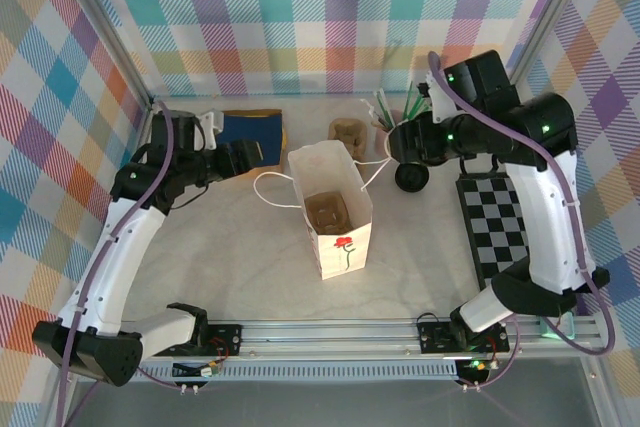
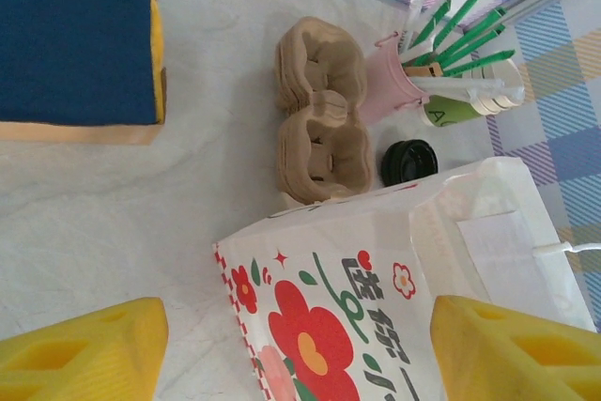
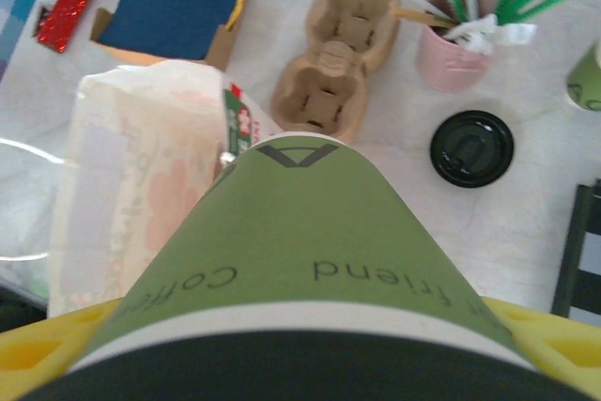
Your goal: Pack the takeout coffee
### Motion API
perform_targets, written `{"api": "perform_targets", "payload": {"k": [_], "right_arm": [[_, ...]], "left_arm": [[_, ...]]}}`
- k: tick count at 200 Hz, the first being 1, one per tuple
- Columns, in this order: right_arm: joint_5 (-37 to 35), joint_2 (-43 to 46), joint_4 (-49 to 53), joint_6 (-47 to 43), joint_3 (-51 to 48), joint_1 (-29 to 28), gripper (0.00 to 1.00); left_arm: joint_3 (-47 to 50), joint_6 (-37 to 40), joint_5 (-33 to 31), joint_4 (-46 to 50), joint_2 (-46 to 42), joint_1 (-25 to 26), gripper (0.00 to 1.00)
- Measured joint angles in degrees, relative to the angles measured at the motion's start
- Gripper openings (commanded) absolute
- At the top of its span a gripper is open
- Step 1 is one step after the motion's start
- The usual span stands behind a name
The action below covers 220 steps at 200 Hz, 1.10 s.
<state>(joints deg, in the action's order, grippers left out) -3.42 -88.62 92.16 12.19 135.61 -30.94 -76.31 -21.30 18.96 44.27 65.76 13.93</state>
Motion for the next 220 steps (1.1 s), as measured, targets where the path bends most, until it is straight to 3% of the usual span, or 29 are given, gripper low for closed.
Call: {"api": "perform_targets", "payload": {"k": [64, 141, 179, 220], "right_arm": [[0.1, -6.9, 0.0, 2.2, 7.5, -11.5, 0.43], [-3.1, -10.3, -1.2, 7.5, 2.1, -18.4, 0.44], [-6.5, -13.7, -1.4, 9.5, 0.8, -20.9, 0.41], [-8.7, -16.8, -2.1, 11.3, 0.6, -22.0, 0.37]], "left_arm": [[-0.8, 0.2, -0.2, 0.0, 0.7, 4.1, 0.73], [1.1, -0.2, -0.3, -1.2, 0.3, 7.9, 0.68], [3.5, -1.0, -0.1, -1.6, -0.7, 9.6, 0.6], [5.7, -2.2, -0.1, -2.9, -2.0, 11.1, 0.44]]}}
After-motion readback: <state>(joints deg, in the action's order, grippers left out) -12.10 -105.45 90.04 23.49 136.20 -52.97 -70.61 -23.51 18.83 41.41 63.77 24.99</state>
